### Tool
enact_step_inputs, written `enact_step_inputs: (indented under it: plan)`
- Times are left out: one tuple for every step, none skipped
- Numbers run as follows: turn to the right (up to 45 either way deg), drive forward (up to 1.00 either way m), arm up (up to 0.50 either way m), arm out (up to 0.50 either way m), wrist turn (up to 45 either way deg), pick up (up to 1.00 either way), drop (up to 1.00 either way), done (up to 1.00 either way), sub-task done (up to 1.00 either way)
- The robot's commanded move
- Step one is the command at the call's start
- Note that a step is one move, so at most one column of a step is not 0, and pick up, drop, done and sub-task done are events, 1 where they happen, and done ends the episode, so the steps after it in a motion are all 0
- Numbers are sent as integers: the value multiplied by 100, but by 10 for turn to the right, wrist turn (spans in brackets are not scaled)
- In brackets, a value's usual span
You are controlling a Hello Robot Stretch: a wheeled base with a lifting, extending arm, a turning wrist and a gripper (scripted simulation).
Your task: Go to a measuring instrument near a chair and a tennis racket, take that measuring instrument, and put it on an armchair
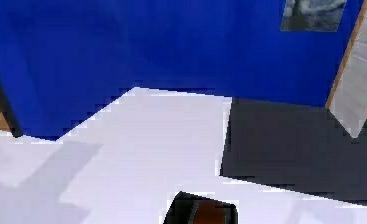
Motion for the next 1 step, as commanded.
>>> enact_step_inputs:
  plan:
    - [-270, 0, 0, 0, 0, 0, 0, 0, 0]
